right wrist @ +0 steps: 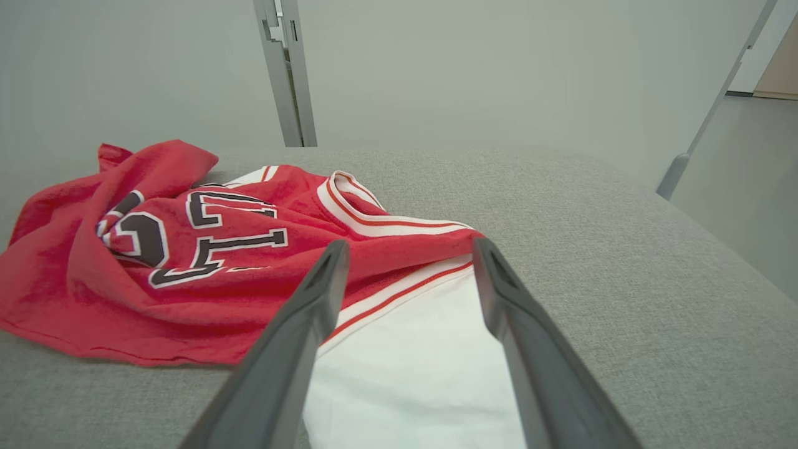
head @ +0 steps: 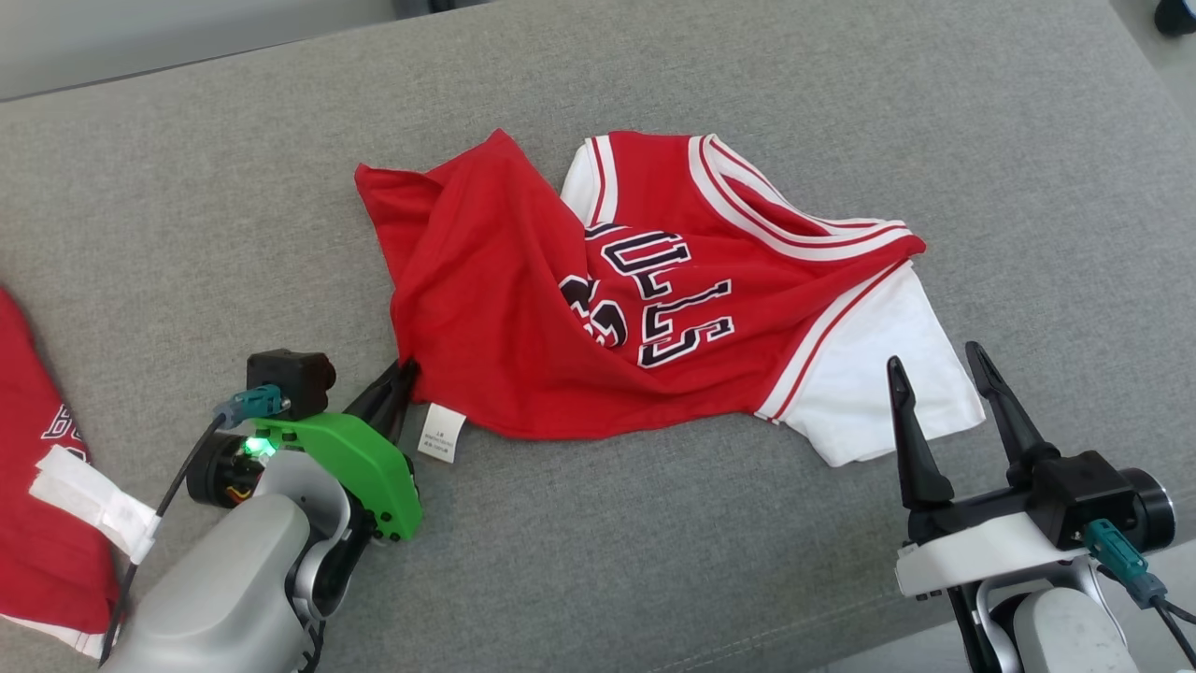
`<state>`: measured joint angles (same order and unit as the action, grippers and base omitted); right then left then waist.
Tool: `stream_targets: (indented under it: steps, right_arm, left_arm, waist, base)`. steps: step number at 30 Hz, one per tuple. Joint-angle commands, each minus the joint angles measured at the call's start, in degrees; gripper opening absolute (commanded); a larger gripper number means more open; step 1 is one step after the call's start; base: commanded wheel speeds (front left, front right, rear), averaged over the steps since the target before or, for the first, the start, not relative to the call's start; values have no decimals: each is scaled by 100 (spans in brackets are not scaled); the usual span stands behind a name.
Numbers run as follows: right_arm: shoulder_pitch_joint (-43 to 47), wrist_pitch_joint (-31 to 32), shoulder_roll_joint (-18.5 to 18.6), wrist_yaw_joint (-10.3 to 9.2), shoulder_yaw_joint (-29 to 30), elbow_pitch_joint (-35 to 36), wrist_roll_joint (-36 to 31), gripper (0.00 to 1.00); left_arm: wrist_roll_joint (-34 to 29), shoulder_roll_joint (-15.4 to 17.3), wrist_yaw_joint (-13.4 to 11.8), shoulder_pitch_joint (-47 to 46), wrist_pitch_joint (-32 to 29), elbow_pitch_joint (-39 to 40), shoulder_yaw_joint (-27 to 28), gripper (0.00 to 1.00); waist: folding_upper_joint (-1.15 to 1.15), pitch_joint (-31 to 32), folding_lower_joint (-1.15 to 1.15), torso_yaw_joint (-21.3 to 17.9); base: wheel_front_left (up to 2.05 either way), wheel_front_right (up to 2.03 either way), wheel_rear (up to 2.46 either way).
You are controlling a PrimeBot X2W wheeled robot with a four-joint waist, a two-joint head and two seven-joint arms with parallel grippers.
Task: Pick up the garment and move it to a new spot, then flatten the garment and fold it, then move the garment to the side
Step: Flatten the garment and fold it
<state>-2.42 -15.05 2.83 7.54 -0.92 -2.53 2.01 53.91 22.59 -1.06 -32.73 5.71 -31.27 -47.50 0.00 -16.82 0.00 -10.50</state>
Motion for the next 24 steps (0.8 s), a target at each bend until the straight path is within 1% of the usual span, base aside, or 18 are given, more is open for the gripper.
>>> stream_targets:
  steps: [1,3,6,8,11,14,17,21,24]
  right_arm:
    - [34,-19,10,-10,27,6,36,100]
    - [50,-19,10,-10,60,-1,31,100]
    - [78,-19,11,-10,97,-13,33,100]
    - [118,-18,11,-10,164,-11,36,100]
    - [201,-18,10,-10,209,-17,43,100]
    - [280,-19,11,-10,246,-27,56,100]
    - [330,-18,11,-10,225,-45,66,100]
    - [257,-19,11,-10,164,-60,46,100]
    - [218,-19,11,-10,151,-74,5,100]
  left_arm:
    - [40,-10,98,-78,-11,-49,-36,0]
    - [58,-48,187,-78,-19,-97,-70,0]
    - [147,-48,249,-28,16,-12,-4,0]
    - [230,68,245,104,33,156,59,0]
    - [334,411,131,454,34,652,158,0]
    - [423,842,-66,900,-40,1368,217,0]
    - [535,1303,-381,1453,-164,2269,259,0]
    - [667,1724,-765,2039,-322,3300,275,0]
    - [791,1878,-1008,2358,-393,3905,277,0]
  waist:
    - [0,-12,0,0]
    - [0,8,0,38]
    - [0,67,0,118]
    - [0,121,0,199]
    - [0,215,0,356]
    - [0,294,0,535]
    - [0,358,0,706]
    - [0,384,0,868]
    - [0,409,0,917]
  base:
    - [0,0,0]
    - [0,0,0]
    - [0,0,0]
    - [0,0,0]
    - [0,0,0]
    - [0,0,0]
    - [0,0,0]
    - [0,0,0]
    - [0,0,0]
